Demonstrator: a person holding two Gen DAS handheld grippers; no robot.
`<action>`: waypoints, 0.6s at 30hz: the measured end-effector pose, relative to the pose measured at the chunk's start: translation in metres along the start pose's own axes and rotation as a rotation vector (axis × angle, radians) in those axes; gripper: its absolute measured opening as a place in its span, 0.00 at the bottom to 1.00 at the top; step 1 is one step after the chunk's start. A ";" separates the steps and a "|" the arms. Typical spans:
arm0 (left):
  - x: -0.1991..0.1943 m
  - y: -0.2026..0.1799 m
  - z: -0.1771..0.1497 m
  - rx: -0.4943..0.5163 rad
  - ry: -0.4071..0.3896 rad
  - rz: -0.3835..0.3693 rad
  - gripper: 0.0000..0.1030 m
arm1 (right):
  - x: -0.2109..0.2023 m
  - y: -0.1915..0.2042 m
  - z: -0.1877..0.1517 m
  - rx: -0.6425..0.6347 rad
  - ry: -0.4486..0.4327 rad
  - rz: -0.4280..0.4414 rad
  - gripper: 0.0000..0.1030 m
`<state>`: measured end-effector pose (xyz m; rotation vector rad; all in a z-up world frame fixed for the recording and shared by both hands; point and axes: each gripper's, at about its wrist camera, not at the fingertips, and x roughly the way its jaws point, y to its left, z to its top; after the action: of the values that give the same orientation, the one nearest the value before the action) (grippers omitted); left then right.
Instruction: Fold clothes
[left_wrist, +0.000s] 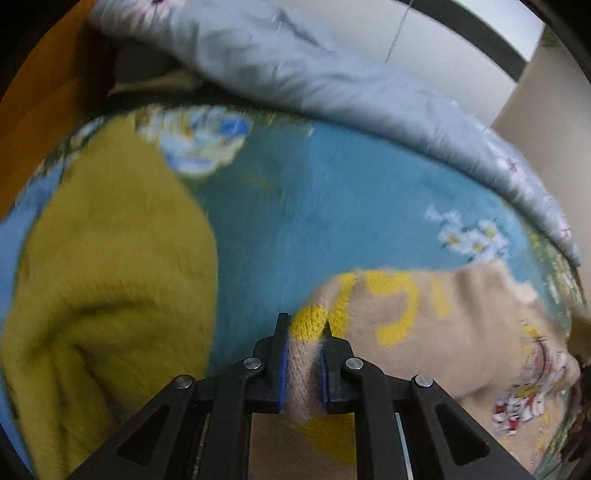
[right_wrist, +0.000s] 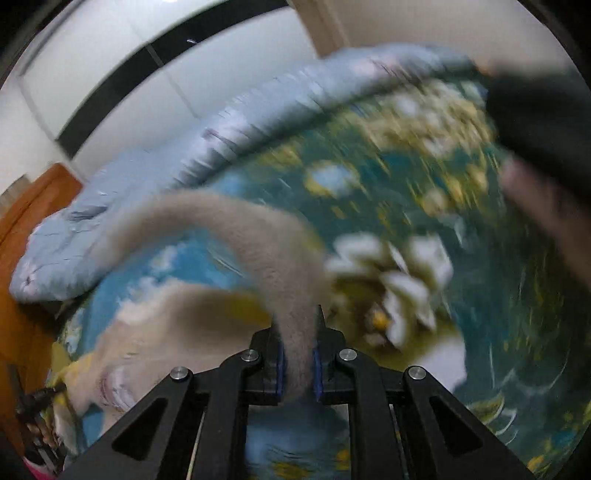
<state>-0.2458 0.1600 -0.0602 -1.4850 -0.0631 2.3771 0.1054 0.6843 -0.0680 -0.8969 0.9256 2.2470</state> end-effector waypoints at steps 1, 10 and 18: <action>0.001 -0.001 0.000 -0.005 0.004 -0.006 0.14 | 0.004 -0.005 -0.003 0.012 0.016 0.009 0.12; -0.016 -0.020 0.001 0.061 -0.007 -0.018 0.28 | 0.002 -0.003 0.009 -0.088 0.007 -0.060 0.28; -0.025 -0.080 0.011 0.213 -0.024 -0.097 0.55 | 0.002 -0.003 0.035 -0.135 -0.028 -0.156 0.29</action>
<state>-0.2250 0.2292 -0.0164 -1.3242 0.1070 2.2467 0.0935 0.7135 -0.0513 -0.9599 0.6733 2.2015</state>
